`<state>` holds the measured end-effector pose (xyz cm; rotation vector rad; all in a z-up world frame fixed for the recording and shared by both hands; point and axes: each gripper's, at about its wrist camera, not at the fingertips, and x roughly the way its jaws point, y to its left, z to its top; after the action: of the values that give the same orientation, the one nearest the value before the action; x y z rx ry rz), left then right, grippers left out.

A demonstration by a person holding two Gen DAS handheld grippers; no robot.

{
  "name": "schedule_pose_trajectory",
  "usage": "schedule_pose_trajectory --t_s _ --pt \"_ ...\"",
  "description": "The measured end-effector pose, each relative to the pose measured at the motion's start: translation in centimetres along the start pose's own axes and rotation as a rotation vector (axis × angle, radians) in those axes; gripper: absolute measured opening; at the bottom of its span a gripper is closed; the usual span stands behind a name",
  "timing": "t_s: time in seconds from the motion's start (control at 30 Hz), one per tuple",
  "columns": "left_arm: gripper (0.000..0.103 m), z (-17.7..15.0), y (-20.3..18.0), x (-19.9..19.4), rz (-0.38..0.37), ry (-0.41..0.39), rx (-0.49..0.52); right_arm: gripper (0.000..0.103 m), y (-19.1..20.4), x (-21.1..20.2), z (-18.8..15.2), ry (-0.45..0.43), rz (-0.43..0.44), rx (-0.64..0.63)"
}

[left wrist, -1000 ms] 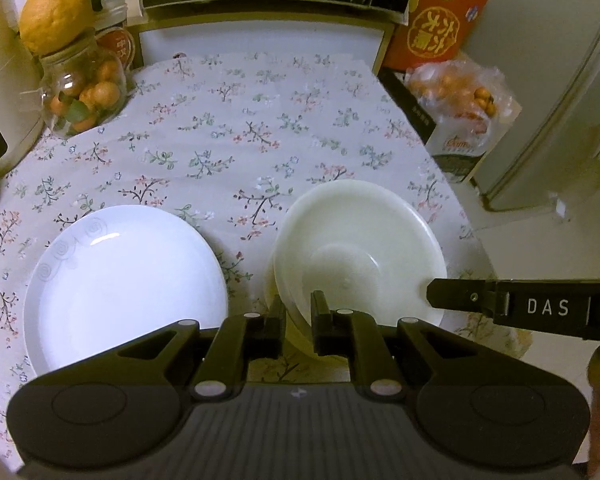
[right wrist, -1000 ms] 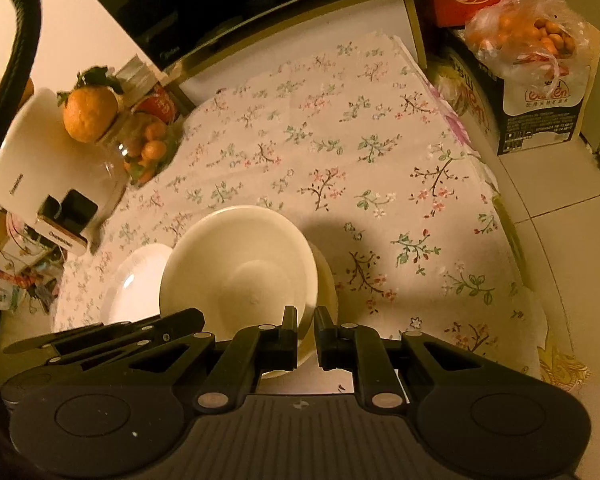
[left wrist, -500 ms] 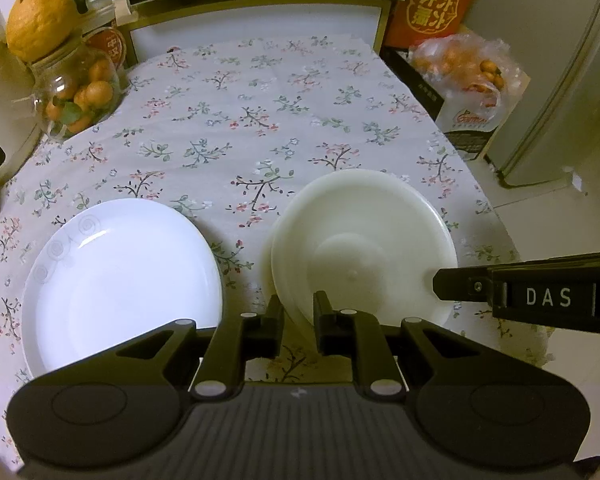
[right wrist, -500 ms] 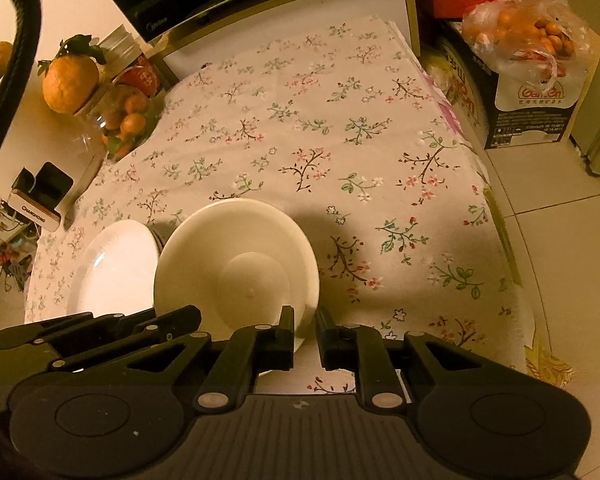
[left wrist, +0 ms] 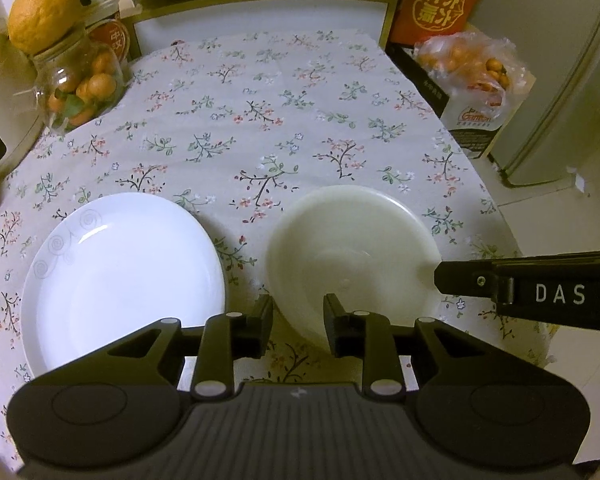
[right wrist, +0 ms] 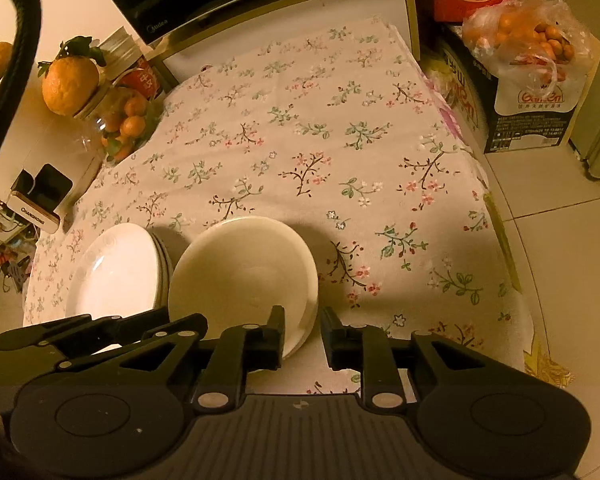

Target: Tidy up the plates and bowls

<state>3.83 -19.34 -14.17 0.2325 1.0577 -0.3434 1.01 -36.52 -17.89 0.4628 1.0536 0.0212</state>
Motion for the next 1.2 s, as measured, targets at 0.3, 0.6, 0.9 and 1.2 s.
schedule_pose_trajectory --t_s 0.3,0.6,0.9,1.2 --pt "0.029 0.9 1.9 -0.8 -0.073 -0.006 -0.130 0.030 0.0 -0.4 0.2 -0.023 0.002 0.003" --pt "0.047 1.7 3.4 -1.1 -0.119 -0.023 -0.228 0.061 -0.3 -0.6 0.5 -0.049 -0.015 0.039" --pt "0.054 2.1 4.1 -0.7 -0.170 -0.018 -0.256 0.084 -0.9 -0.6 1.1 -0.068 -0.031 0.094" --pt "0.038 2.3 4.6 0.1 -0.184 0.003 -0.259 0.090 -1.3 -0.3 1.3 -0.057 -0.016 0.132"
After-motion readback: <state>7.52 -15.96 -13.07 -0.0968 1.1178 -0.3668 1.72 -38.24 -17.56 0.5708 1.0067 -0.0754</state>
